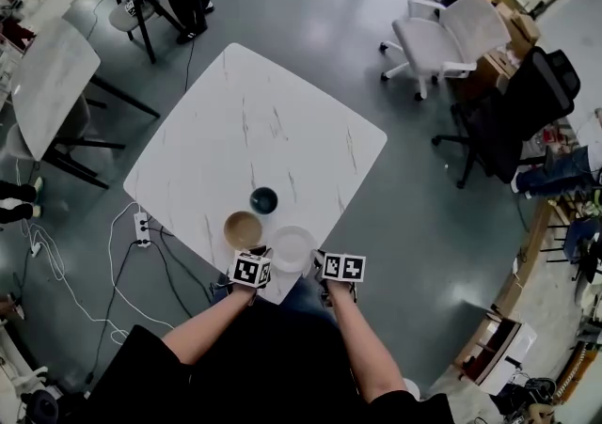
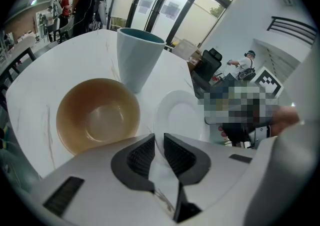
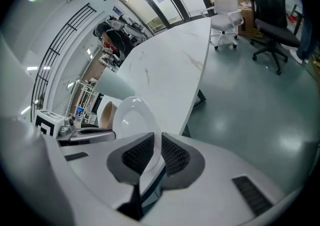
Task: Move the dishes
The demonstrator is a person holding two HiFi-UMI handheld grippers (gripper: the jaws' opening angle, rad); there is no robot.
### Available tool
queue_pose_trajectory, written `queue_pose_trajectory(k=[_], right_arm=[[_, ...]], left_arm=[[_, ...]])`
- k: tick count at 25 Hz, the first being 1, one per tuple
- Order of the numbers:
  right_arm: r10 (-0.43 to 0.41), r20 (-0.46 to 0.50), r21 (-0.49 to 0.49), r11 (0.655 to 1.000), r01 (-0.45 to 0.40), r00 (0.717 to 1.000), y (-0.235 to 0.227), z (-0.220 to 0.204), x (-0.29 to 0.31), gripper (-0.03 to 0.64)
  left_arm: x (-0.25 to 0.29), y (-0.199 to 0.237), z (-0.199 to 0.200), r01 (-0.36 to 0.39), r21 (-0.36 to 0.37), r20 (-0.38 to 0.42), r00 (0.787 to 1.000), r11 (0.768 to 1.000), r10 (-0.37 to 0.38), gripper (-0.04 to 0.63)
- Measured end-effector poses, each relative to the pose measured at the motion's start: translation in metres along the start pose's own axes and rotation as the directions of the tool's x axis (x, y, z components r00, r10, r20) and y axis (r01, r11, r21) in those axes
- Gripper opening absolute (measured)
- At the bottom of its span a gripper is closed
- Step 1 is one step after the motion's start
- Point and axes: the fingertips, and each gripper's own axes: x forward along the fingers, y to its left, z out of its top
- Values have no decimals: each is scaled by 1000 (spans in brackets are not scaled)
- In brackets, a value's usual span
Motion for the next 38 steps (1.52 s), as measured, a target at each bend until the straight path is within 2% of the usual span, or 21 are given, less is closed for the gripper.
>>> queue_pose_trajectory(k=[12, 21, 25, 30, 38], right_arm=[[-11, -33, -28, 1000, 10, 999, -5, 3, 12, 58], [-10, -44, -48, 999, 7, 999, -7, 5, 21, 58], [-3, -36, -49, 999, 1, 999, -7, 9, 23, 58], [1, -23, -43, 999, -2, 1000, -9, 11, 26, 58], [-3, 9, -85, 996, 4, 1000, -7, 11, 27, 58]], left_arm=[[12, 5, -7, -30, -23, -29, 999, 999, 29, 64], [16, 10, -7, -58, -40, -17, 998, 998, 57, 64], [25, 10, -11, -44, -63, -15, 999, 997, 43, 64], [22, 10, -6, -69, -14, -12, 998, 998, 69, 66], [22, 12, -7, -78, -9, -14, 997, 997, 78, 69]])
